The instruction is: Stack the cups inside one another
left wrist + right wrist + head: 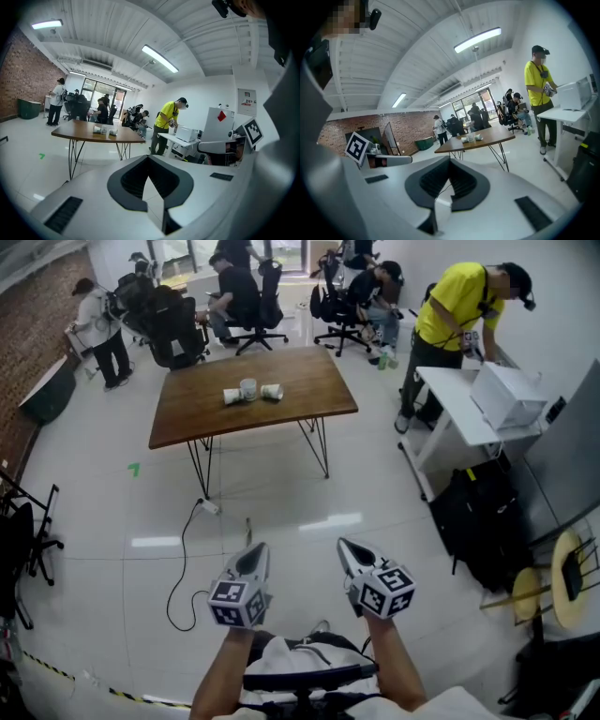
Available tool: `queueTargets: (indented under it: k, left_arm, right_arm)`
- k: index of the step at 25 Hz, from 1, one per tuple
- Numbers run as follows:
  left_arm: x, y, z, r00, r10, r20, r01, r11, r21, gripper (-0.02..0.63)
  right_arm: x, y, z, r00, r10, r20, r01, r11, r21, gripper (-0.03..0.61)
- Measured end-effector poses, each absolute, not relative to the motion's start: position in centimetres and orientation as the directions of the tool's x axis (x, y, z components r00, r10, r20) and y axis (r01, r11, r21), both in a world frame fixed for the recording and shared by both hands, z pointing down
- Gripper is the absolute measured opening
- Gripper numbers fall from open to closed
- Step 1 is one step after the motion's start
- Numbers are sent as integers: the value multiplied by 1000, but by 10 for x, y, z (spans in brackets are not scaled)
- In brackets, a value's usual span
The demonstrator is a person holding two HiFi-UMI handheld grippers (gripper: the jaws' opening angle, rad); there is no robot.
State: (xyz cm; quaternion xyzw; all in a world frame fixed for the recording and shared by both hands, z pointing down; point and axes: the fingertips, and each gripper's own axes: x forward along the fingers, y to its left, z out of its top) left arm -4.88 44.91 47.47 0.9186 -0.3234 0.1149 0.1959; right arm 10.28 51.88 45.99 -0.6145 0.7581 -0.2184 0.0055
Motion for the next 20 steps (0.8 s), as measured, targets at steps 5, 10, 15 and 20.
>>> queueTargets:
  k: [5, 10, 15, 20]
  left_arm:
    - [-13, 463, 479, 766, -540, 349, -635, -718, 285, -8]
    - [-5, 455, 484, 754, -548, 362, -649, -709, 276, -8]
    - [5, 429, 486, 753, -544, 370, -649, -706, 284, -8]
    - [17, 387, 492, 766, -536, 354, -635, -715, 293, -8]
  right_arm:
    - [139, 529, 467, -244, -936, 255, -922, 143, -359, 6]
    - [145, 520, 471, -267, -927, 265, -920, 163, -358, 6]
    - [152, 499, 476, -268, -924, 273, -919, 160, -361, 6]
    - [166, 462, 478, -242, -930, 276, -926, 137, -351, 6]
